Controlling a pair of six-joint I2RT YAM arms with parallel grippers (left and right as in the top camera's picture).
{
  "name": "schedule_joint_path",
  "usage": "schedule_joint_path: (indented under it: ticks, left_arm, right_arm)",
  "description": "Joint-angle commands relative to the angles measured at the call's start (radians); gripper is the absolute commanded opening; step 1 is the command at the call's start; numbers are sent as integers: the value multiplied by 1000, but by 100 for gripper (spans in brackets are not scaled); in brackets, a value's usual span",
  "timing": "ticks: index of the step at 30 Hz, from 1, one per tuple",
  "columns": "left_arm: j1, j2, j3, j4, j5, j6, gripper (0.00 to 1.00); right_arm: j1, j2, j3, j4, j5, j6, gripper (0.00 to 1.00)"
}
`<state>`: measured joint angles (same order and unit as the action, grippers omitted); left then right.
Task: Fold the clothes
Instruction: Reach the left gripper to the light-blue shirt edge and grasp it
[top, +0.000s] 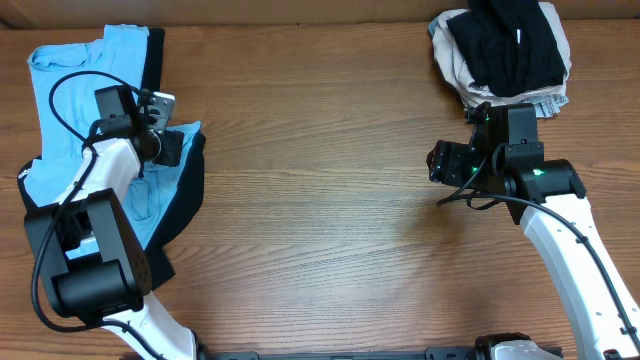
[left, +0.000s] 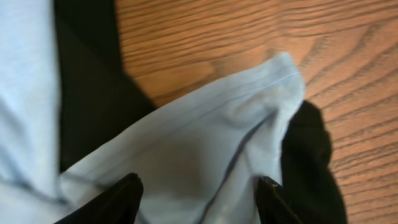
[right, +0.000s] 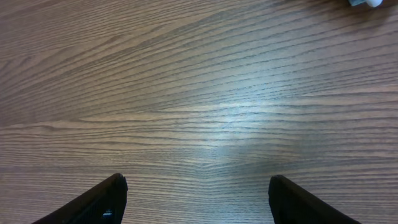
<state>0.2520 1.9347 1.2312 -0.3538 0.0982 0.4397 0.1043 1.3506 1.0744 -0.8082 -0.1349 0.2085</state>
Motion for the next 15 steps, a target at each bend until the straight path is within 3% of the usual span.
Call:
schedule_joint_path:
  ticks: [1, 6, 8, 10, 11, 15]
  left_arm:
    - [-24, 54, 20, 5, 36, 40, 63]
    - [-54, 90, 20, 6, 29, 40, 62]
    - [-55, 89, 21, 10, 19, 40, 50]
    - [-55, 87, 26, 14, 1, 39, 28]
    - [-55, 85, 31, 14, -6, 39, 22]
    - [-56, 66, 56, 11, -9, 8, 20]
  right_arm:
    - [-6, -7, 22, 2, -9, -2, 76]
    - [-6, -7, 21, 2, -8, -2, 76]
    - [-6, -7, 21, 2, -8, -2, 77]
    - [-6, -7, 20, 3, -8, -2, 77]
    - [-6, -7, 20, 3, -8, -2, 77]
    - [-6, -7, 20, 3, 2, -2, 77]
